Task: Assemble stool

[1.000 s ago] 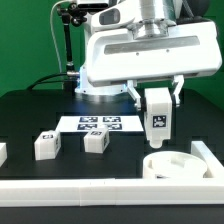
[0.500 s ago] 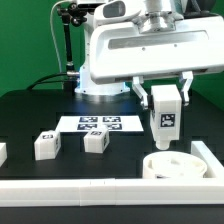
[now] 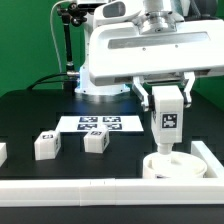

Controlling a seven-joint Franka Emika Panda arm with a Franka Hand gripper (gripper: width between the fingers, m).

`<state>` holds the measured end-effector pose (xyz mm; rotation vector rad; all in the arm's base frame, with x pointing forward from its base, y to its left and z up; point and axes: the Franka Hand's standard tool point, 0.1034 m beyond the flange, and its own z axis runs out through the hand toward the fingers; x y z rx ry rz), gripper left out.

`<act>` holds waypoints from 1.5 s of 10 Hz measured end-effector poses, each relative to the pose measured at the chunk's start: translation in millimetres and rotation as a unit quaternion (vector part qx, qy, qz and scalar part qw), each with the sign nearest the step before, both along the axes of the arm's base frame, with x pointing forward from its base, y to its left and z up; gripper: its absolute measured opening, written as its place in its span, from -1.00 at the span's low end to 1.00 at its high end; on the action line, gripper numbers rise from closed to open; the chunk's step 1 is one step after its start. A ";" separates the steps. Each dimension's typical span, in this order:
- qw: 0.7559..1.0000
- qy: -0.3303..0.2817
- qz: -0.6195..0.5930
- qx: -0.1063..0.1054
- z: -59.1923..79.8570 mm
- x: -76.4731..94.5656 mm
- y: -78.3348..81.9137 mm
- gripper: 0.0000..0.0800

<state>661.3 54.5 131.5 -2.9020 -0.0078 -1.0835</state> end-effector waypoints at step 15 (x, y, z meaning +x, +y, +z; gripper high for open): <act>0.999 0.040 0.004 -0.001 -39.4 -13.9 3.3 -0.15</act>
Offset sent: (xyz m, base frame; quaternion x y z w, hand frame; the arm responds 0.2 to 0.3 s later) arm 0.0000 0.0015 -0.0048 -0.0067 0.0028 -0.0041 1.0000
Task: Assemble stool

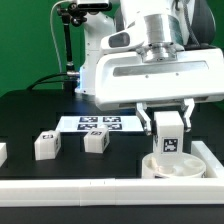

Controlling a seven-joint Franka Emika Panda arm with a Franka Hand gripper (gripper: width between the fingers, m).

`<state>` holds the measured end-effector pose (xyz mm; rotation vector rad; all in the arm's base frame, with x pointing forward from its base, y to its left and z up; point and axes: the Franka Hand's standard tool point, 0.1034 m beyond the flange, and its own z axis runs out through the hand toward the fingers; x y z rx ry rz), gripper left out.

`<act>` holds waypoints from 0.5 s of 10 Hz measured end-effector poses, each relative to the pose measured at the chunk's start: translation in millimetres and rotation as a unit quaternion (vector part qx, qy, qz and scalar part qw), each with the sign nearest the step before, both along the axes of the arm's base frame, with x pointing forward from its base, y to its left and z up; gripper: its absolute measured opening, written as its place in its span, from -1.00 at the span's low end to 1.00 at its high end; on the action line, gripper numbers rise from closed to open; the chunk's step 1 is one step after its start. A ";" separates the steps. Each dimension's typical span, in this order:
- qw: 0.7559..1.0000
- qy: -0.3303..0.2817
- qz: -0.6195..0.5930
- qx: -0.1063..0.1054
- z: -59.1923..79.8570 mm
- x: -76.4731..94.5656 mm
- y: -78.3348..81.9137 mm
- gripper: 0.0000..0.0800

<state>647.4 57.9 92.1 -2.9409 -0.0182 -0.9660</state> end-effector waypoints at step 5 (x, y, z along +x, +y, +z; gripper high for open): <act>1.000 -0.002 0.001 -0.001 -7.3 -2.9 2.3 -0.15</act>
Offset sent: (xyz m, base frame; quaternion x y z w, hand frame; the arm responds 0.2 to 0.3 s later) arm -0.0036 0.0052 -0.0083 -0.0007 0.0121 0.0061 0.9999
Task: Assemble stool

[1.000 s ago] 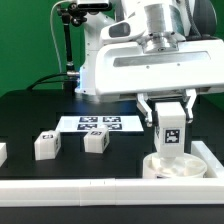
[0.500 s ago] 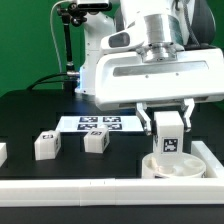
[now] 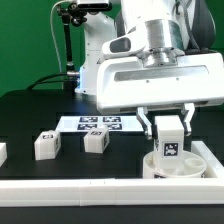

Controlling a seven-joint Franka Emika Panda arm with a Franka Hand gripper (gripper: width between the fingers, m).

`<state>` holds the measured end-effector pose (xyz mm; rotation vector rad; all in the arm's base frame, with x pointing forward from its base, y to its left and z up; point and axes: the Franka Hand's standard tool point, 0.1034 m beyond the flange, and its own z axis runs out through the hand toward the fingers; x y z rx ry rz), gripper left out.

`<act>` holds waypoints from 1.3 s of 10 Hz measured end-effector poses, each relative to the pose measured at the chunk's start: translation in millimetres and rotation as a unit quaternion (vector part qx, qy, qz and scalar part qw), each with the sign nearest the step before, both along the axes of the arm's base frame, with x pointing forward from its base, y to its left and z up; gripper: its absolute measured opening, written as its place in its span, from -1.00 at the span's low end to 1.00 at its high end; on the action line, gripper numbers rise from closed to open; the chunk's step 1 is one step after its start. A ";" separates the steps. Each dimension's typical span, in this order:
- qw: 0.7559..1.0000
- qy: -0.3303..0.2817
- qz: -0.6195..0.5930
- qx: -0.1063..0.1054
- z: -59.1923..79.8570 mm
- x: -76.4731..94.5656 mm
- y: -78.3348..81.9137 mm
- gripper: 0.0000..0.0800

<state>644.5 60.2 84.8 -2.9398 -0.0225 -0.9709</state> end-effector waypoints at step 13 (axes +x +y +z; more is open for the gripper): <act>1.000 0.023 0.005 0.001 5.7 -1.7 0.2 0.62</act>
Offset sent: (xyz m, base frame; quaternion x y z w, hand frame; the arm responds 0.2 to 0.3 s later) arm -0.0109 0.0053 -0.0138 0.0068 0.0080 -0.0169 0.9998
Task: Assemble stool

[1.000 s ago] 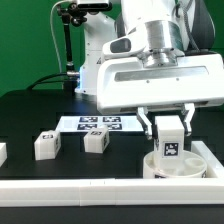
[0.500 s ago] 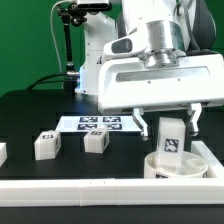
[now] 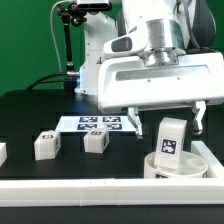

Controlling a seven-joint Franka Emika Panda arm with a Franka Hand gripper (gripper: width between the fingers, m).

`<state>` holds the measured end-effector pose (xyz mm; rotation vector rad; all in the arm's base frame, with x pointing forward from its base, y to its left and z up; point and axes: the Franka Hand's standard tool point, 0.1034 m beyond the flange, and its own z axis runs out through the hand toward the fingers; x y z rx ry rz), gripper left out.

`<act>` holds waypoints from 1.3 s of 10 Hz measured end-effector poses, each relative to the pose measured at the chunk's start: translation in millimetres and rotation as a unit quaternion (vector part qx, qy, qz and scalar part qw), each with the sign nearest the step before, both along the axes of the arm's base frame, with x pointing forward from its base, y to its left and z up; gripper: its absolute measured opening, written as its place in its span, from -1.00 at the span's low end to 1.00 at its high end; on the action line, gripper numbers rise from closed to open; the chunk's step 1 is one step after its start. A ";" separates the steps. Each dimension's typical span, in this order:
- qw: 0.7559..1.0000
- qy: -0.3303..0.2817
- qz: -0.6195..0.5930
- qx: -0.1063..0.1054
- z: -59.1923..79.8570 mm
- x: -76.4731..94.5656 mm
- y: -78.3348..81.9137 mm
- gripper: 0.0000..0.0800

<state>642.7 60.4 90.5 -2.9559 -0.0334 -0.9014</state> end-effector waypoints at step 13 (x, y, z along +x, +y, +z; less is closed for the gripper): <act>0.983 0.177 -0.023 0.039 30.0 2.7 -16.6 0.62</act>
Offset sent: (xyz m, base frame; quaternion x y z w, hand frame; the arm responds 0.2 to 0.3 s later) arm 0.0048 -0.0071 0.0374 0.0396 -0.0741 0.0229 0.9962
